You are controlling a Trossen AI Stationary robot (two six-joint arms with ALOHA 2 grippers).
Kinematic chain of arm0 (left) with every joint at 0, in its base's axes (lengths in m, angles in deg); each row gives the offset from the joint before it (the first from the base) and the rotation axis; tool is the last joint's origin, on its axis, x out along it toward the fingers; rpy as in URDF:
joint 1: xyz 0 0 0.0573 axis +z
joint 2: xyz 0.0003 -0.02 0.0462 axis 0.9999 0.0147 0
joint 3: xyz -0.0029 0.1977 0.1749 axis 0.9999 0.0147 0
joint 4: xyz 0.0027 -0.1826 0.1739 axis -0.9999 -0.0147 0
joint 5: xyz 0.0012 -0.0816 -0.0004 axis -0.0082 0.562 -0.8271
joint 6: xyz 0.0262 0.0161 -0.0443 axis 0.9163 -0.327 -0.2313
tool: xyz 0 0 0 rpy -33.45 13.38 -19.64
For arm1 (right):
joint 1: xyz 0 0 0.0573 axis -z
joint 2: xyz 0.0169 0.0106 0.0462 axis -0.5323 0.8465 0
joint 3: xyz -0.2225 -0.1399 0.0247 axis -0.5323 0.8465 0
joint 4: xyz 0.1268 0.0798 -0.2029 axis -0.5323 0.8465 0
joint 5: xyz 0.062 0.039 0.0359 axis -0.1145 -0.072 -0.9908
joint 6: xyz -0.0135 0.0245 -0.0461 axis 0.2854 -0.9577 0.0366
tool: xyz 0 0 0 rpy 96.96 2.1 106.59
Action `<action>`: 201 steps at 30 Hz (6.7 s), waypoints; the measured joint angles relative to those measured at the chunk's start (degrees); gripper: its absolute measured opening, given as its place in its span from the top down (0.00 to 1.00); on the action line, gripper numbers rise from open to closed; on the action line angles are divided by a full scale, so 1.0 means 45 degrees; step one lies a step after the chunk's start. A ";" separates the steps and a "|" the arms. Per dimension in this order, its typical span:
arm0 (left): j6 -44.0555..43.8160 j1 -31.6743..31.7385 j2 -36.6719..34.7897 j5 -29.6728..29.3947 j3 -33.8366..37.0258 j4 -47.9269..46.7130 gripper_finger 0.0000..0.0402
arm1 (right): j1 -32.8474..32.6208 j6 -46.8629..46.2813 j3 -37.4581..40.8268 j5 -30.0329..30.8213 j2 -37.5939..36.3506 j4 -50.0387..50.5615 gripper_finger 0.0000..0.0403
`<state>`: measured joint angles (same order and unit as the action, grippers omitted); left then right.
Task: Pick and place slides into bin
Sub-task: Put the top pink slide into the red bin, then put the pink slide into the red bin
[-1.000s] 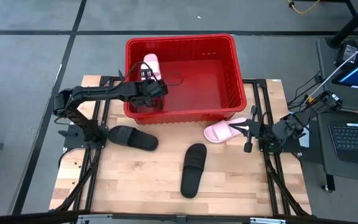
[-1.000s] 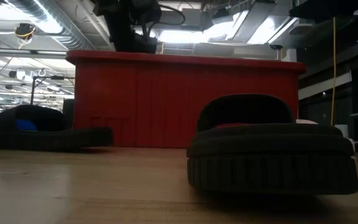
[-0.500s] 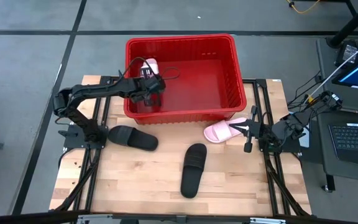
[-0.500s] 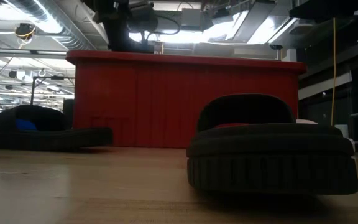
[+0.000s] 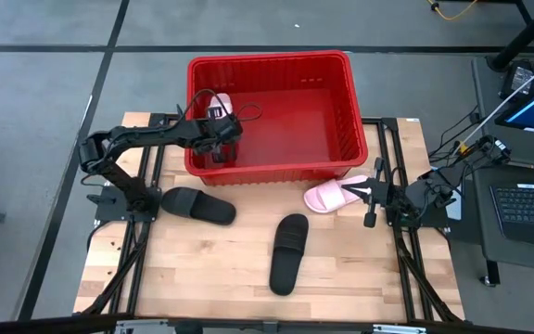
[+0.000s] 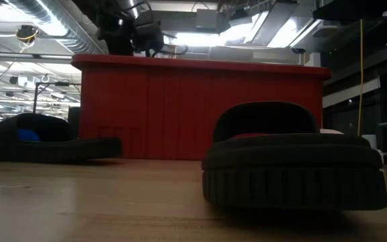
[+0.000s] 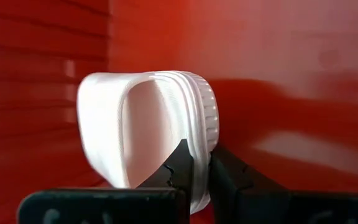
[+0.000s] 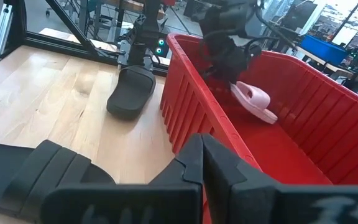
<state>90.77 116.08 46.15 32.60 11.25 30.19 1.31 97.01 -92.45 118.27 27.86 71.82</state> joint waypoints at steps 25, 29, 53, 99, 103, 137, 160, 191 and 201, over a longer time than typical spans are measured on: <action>-0.0751 0.0806 0.0000 0.3384 0.0147 -0.0136 0.92 | -0.0005 0.0096 -0.0005 -0.1373 0.0005 0.0005 0.99; -0.0739 0.0806 0.0000 0.3384 0.0142 -0.0136 0.93 | -0.0005 0.0129 -0.0010 -0.1378 0.0005 0.0016 0.99; -0.0179 0.0796 0.0000 0.3846 0.0142 -0.0409 0.76 | -0.0005 0.0047 -0.0019 -0.1388 0.0005 0.0685 0.95; 0.1421 -0.1180 -0.0015 0.1038 -0.5785 -0.3919 0.68 | -0.0005 -0.0277 0.0000 -0.1377 0.0019 0.0547 0.95; 0.1394 -0.2111 -0.0015 0.1009 -0.6571 -0.3988 0.68 | -0.0005 -0.0230 0.0000 -0.1378 0.0134 0.0406 0.95; -0.1691 -1.0574 0.0005 0.0052 0.0990 0.6639 1.00 | -0.2446 -1.3406 -0.1363 -0.1475 0.2500 0.9408 1.00; -0.0501 -0.8184 0.0000 0.1869 0.1182 0.7599 1.00 | -0.0113 -1.4203 0.2824 -0.1916 -0.2939 0.6556 1.00; -0.0506 -0.7694 -0.0005 0.3331 0.1182 0.8053 0.99 | 0.4516 -1.2727 0.3267 -0.5142 -0.0732 0.4592 0.58; -0.0506 -0.7733 -0.0005 0.3467 0.1182 0.8043 0.99 | 0.5373 -1.2272 0.3719 -0.5272 0.0162 0.2617 0.56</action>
<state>88.49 81.28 46.13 48.20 16.56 66.39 25.49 41.79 -75.71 94.55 28.59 83.60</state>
